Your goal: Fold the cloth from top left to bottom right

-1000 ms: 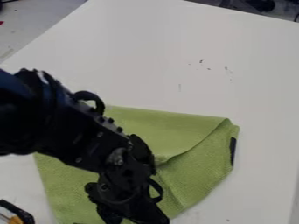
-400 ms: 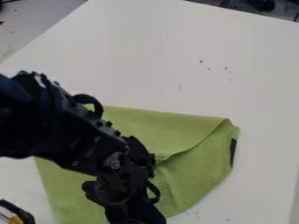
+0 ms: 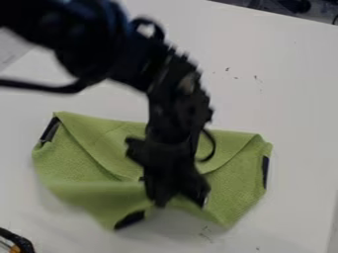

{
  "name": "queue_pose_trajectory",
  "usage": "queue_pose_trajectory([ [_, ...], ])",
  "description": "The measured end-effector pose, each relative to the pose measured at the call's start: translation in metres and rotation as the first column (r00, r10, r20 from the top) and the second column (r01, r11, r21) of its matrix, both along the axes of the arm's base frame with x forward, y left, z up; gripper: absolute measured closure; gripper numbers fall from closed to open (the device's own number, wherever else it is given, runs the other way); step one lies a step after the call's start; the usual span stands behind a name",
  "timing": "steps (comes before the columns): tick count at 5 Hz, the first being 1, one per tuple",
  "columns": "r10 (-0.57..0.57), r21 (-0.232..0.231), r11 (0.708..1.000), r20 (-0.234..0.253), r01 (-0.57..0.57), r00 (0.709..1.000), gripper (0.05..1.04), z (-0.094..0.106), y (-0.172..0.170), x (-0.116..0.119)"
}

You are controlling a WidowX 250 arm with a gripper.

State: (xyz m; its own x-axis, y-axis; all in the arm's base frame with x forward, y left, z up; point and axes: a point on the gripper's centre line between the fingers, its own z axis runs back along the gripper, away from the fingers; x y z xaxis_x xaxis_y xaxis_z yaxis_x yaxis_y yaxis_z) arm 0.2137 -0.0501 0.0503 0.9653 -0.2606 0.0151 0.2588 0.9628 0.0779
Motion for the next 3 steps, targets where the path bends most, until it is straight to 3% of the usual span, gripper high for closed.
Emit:
queue_pose_trajectory([
  [1, -0.178, 0.038, 0.983, -0.086, 0.182, 0.980, 1.030, 0.007, 0.019, 0.051],
  [2, -0.261, -0.021, 0.965, -0.144, 0.260, 0.955, 1.030, -0.009, 0.029, 0.084],
  [3, -0.260, -0.093, 0.964, -0.146, 0.248, 0.955, 1.008, -0.030, 0.033, 0.093],
])
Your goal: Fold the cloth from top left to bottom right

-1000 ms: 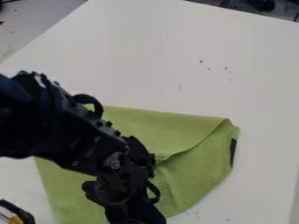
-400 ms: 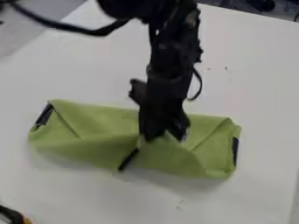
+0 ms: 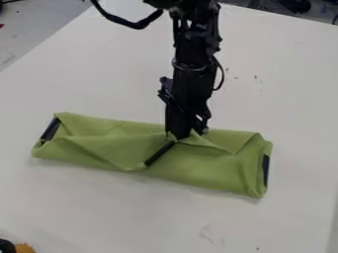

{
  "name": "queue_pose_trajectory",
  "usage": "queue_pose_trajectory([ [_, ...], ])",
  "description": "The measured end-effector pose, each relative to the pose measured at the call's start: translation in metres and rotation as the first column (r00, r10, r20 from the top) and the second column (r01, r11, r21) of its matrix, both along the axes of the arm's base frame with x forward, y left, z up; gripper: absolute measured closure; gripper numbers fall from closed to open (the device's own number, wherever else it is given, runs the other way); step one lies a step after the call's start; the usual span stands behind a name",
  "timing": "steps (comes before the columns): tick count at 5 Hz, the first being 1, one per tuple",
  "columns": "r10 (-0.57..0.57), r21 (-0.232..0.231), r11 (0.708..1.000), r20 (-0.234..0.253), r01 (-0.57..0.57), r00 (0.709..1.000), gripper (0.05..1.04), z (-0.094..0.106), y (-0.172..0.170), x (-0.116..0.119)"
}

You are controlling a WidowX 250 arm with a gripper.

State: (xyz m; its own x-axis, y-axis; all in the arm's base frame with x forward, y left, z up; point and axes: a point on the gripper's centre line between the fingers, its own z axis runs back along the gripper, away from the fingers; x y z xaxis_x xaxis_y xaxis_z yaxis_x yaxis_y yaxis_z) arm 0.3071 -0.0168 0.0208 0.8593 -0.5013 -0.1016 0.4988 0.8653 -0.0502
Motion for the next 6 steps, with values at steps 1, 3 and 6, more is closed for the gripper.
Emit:
queue_pose_trajectory([
  [1, 0.003, -0.012, 1.000, 0.018, -0.003, 1.000, 0.859, -0.002, 0.000, 0.001],
  [3, -0.041, 0.059, 0.998, 0.117, 0.035, 0.992, 0.293, 0.007, -0.007, -0.001],
  [6, -0.067, 0.120, 0.992, 0.204, 0.043, 0.977, 0.083, 0.017, 0.008, 0.020],
])
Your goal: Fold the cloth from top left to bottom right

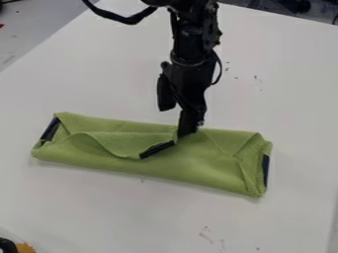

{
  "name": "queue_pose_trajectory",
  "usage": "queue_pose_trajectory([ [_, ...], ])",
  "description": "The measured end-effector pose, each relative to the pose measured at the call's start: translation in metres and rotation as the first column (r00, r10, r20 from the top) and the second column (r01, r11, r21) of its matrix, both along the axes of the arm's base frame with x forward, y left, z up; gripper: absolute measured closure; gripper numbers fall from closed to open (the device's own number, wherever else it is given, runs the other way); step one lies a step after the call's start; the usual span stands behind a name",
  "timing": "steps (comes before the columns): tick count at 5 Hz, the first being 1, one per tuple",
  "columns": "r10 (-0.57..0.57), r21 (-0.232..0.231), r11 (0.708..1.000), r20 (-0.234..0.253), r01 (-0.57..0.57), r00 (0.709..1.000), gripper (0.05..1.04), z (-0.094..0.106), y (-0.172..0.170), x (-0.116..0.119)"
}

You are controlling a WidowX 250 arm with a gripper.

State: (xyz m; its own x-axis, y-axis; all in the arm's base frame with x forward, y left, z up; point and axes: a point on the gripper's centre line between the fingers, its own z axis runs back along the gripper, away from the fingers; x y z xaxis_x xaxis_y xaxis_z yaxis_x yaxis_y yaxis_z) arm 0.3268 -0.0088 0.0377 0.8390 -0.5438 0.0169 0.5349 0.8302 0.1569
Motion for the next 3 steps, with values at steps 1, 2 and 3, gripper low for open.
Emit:
queue_pose_trajectory([
  [1, 0.080, -0.005, 0.997, 0.119, -0.080, 0.990, 0.083, 0.022, -0.015, 0.005],
  [2, 0.112, -0.005, 0.994, 0.210, -0.113, 0.971, 0.083, 0.031, -0.016, 0.008],
  [3, 0.200, -0.033, 0.980, 0.230, -0.198, 0.952, 0.083, 0.033, -0.023, 0.007],
])
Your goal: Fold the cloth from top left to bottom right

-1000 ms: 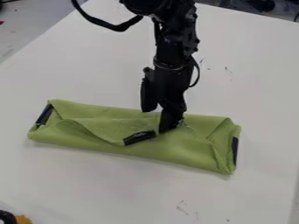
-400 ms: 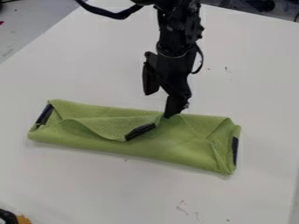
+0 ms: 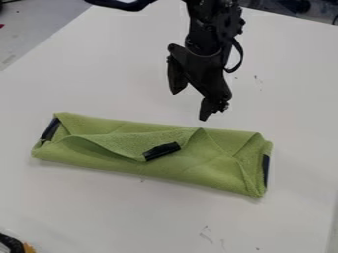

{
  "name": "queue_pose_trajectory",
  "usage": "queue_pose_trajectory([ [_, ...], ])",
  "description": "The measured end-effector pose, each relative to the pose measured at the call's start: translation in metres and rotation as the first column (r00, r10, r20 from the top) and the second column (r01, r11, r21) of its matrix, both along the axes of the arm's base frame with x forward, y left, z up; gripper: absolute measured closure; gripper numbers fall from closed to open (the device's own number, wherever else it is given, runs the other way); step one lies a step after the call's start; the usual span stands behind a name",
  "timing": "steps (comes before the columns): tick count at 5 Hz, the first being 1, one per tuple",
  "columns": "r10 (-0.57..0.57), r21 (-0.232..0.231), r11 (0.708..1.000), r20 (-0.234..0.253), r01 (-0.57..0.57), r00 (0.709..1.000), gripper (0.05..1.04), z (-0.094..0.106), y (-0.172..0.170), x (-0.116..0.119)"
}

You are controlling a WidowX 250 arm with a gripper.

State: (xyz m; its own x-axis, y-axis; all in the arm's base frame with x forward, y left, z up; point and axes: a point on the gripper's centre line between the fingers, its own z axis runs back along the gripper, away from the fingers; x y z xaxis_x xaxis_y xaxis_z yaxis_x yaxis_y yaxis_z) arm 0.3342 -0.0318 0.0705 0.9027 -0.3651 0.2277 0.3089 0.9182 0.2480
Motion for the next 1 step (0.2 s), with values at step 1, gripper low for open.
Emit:
queue_pose_trajectory([
  [1, 0.060, -0.033, 0.997, -0.071, -0.063, 0.996, 0.083, 0.0018, -0.0047, -0.0090],
])
